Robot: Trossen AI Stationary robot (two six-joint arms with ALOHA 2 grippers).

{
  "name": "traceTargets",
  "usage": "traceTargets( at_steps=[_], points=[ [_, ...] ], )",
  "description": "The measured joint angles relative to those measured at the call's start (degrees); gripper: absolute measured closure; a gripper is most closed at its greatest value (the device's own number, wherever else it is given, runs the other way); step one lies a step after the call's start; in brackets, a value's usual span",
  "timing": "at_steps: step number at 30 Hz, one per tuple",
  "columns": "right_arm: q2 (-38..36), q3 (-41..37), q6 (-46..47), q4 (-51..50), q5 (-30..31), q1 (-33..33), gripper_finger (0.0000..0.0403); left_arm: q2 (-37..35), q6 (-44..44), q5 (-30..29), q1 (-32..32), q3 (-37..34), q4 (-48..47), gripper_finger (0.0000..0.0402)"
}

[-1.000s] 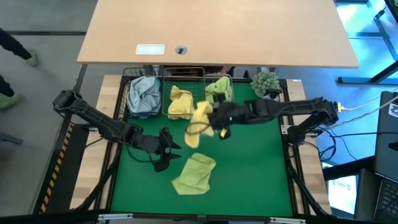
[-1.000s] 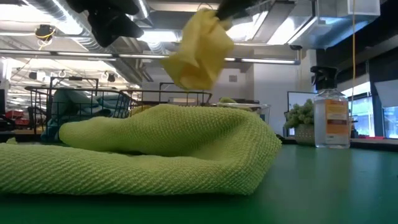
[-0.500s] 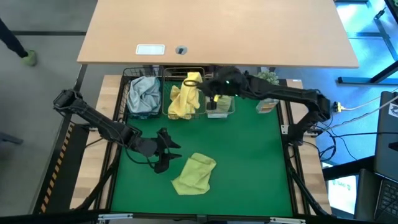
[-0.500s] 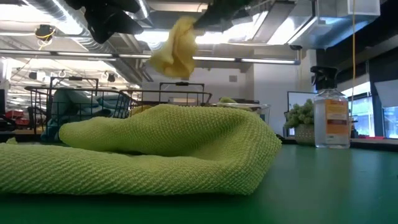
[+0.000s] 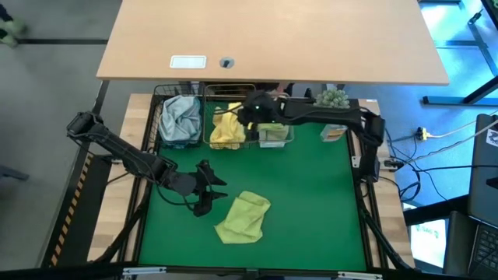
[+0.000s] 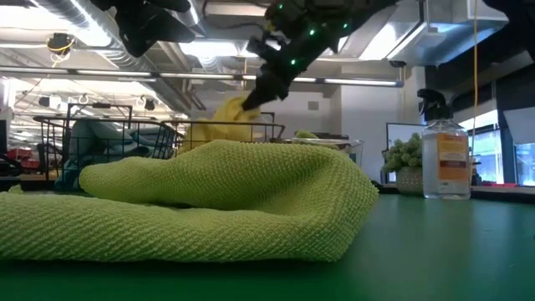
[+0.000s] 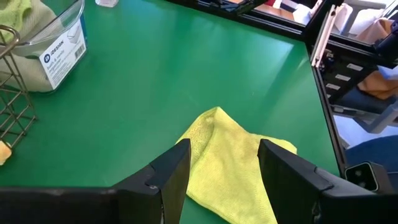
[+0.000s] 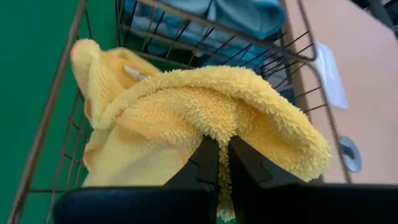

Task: Sort microfiber towel by color & place in baskets
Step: Put the yellow microfiber cloth into the gold wire basket

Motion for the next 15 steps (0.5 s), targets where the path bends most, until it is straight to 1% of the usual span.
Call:
traceTargets(
  at_steps=[4, 8, 15],
  points=[
    [2.26, 0.00, -0.20, 0.17, 1.47, -0.02, 0.0386, 0.00, 0.01, 0.02, 0.00, -0.01, 0.16, 0.0219],
    [2.79, 0.00, -0.24, -0.04, 3.43, -0.02, 0.0386, 0.00, 0.39, 0.03, 0.02, -0.01, 0.16, 0.0219],
    [2.79, 0.00, -0.31, -0.11, 3.41, -0.02, 0.0386, 0.00, 0.42, 0.05, 0.02, -0.02, 0.14, 0.0219]
  ],
)
